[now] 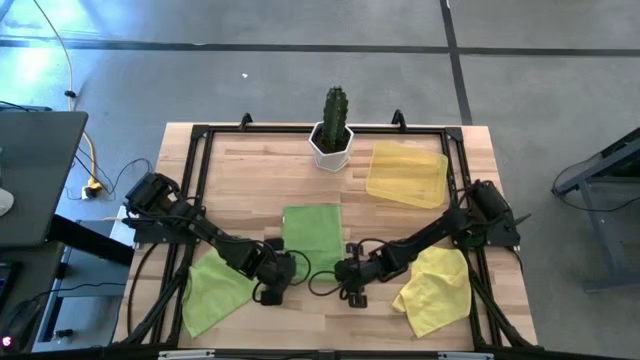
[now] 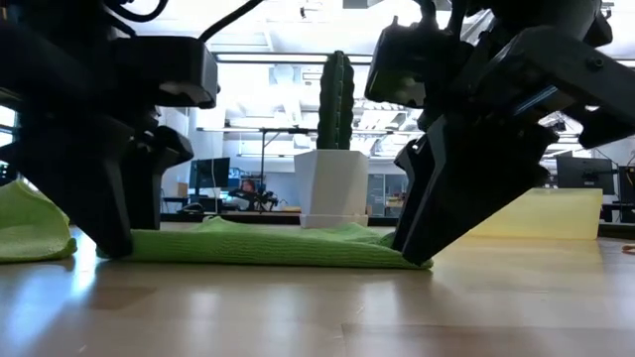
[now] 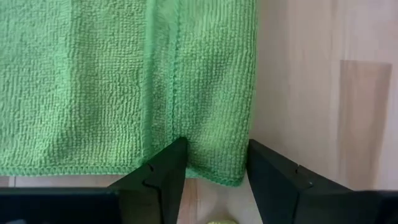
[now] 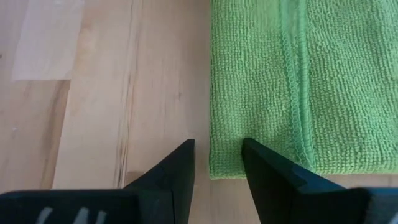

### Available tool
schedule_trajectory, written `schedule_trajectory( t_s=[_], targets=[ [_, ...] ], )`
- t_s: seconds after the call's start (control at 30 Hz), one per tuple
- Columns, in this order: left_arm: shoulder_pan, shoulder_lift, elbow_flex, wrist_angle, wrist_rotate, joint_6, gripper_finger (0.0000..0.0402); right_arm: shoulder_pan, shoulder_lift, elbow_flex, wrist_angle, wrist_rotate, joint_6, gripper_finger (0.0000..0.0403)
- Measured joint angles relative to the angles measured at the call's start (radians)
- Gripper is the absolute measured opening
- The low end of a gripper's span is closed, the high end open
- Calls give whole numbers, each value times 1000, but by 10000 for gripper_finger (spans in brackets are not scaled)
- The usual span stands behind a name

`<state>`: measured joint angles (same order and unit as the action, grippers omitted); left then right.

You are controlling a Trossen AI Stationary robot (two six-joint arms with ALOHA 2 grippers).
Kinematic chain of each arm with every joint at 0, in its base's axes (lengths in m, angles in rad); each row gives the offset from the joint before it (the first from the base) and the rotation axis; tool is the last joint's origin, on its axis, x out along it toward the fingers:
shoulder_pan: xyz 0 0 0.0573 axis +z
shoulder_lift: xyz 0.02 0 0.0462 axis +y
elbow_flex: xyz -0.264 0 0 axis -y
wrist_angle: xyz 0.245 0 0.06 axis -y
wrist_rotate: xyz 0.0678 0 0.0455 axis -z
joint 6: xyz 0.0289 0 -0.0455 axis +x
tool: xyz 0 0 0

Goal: Roll microfiber towels into tight, uniform cylinder then place into a basket
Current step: Roll the green towel

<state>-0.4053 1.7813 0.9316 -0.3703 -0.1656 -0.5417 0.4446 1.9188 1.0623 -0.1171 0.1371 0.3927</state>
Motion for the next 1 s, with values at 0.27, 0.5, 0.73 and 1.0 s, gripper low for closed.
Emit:
schedule_trajectory(
  t_s=[0.27,0.5,0.73,1.0],
  targets=[
    [-1,3,-2,-7,-54,-5,64,11,-63,0,19,24,-149,129],
    [-1,3,-2,-6,-57,-5,17,49,-21,1,71,105,-288,129],
    [-1,4,-3,-4,-55,-6,23,34,26,1,106,122,-321,152],
    [-1,5,-3,1,-50,-25,26,16,68,7,72,123,-255,192]
  ],
)
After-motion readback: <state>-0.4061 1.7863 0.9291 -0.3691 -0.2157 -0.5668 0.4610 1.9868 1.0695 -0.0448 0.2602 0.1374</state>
